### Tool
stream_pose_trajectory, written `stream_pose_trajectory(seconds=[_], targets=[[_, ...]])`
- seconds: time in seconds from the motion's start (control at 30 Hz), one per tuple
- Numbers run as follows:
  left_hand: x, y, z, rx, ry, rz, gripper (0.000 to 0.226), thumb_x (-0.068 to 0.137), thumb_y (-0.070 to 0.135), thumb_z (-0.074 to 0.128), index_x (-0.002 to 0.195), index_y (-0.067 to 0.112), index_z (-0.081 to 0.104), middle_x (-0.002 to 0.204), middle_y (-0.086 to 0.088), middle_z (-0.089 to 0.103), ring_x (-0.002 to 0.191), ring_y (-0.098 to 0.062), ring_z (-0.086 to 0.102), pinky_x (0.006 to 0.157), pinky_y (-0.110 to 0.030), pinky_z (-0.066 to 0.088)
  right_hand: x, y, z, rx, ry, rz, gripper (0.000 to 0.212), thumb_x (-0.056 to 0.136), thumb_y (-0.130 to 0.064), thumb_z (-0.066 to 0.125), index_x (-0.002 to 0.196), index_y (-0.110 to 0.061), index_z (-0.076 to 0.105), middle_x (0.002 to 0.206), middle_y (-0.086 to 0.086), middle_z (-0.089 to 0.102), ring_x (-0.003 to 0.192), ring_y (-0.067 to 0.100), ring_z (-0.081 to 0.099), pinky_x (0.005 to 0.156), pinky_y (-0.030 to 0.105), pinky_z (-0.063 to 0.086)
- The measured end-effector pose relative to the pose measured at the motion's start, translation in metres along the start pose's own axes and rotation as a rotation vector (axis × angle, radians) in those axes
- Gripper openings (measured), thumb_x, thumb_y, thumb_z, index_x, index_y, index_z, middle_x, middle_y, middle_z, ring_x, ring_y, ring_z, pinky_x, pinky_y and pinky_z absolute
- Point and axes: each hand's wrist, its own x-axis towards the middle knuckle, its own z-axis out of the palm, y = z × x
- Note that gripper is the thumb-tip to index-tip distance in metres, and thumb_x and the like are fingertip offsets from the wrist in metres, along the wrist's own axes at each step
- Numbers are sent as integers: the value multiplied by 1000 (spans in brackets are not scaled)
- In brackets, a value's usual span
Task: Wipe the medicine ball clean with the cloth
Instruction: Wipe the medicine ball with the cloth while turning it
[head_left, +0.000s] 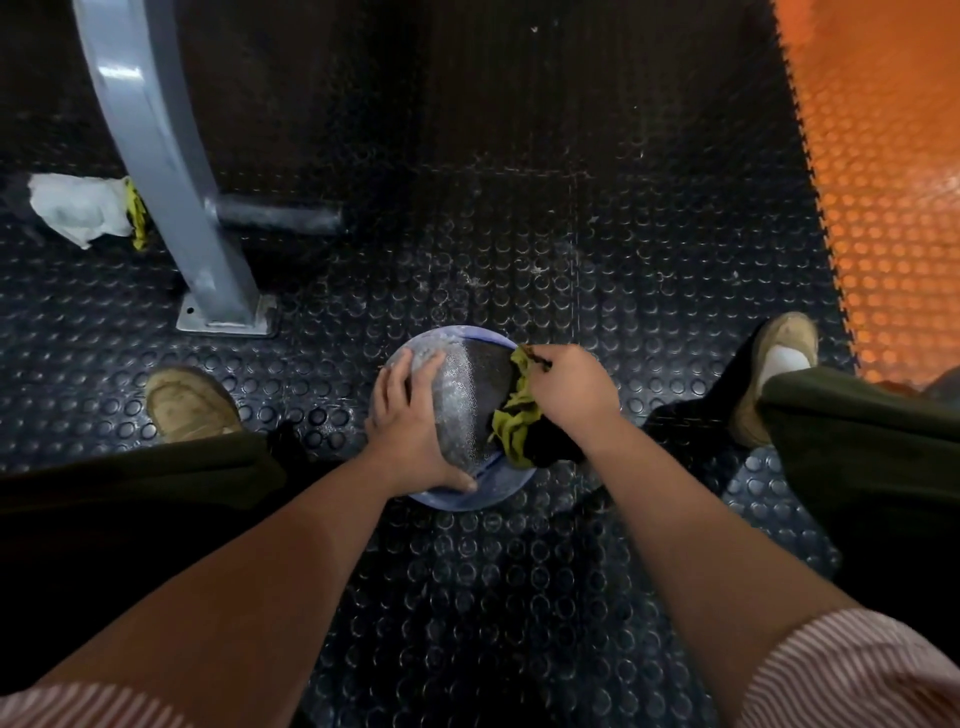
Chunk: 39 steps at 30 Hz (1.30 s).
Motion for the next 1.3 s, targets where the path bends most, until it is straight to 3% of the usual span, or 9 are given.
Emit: stream_pose_trajectory(seconds=[0.07, 0.13, 0.23, 0.3, 0.43, 0.53, 0.8, 1.03, 1.3], targets=[[-2, -1, 1, 2, 9, -4, 145, 48, 42, 95, 148, 40, -9, 154, 10, -27, 145, -26, -22, 118, -57, 6, 8, -3, -3, -22, -41, 42, 35, 95, -15, 43, 118, -27, 66, 69, 0, 57, 60, 20, 52, 47, 25, 34], [-2, -1, 1, 0, 7, -16, 144, 49, 41, 95, 149, 40, -9, 154, 11, -26, 145, -25, -22, 118, -57, 7, 5, -13, -4, -64, -26, 15, 33, 93, -14, 44, 115, -23, 67, 80, 3, 61, 71, 24, 57, 52, 26, 39], [0, 0, 1, 7, 5, -20, 141, 52, 42, 93, 149, 37, -9, 154, 9, -25, 145, -25, -21, 119, -54, 7, -15, -42, 5, -153, 24, -193, 32, 91, -14, 45, 115, -22, 65, 104, 6, 55, 92, 29, 59, 70, 32, 46], [-1, -1, 3, 11, 19, -10, 134, 59, 42, 89, 149, 36, -10, 154, 9, -26, 144, -25, -22, 119, -55, 7, -27, -55, 13, -228, -4, -323, 29, 91, -16, 46, 114, -20, 64, 108, 8, 54, 94, 29, 58, 69, 31, 44], [-6, -1, 10, 28, 11, 3, 137, 58, 45, 89, 147, 37, -14, 152, 8, -30, 144, -25, -25, 119, -57, 4, -6, -43, 4, -210, 6, -171, 23, 92, -18, 47, 106, -17, 65, 95, 5, 56, 87, 28, 59, 64, 30, 40], [-13, -2, 15, 63, -10, 12, 141, 57, 48, 90, 147, 37, -18, 150, 7, -35, 142, -26, -30, 118, -58, 2, 15, -40, -6, -235, -28, -87, 22, 93, -23, 50, 109, -18, 65, 99, 7, 64, 85, 26, 58, 64, 29, 40], [-14, -6, 14, 51, -7, 5, 146, 54, 52, 90, 148, 30, -20, 153, 5, -32, 143, -28, -28, 118, -59, 3, 4, -59, 2, -393, -64, -363, 17, 94, -19, 47, 92, -10, 61, 90, 2, 46, 84, 27, 57, 61, 30, 37], [-13, -5, 16, 42, 8, 12, 140, 58, 50, 87, 147, 38, -20, 153, 6, -32, 143, -27, -27, 118, -58, 0, -23, -51, 2, -446, -107, -375, 29, 89, -16, 49, 114, -21, 63, 112, 1, 57, 97, 26, 59, 73, 36, 52], [-13, -8, 15, 27, 2, -10, 146, 49, 47, 93, 148, 40, -15, 154, 8, -28, 145, -27, -23, 117, -60, 5, 5, -66, -5, -375, -149, -252, 20, 89, -19, 52, 103, -14, 66, 93, 3, 60, 91, 27, 61, 68, 30, 45]])
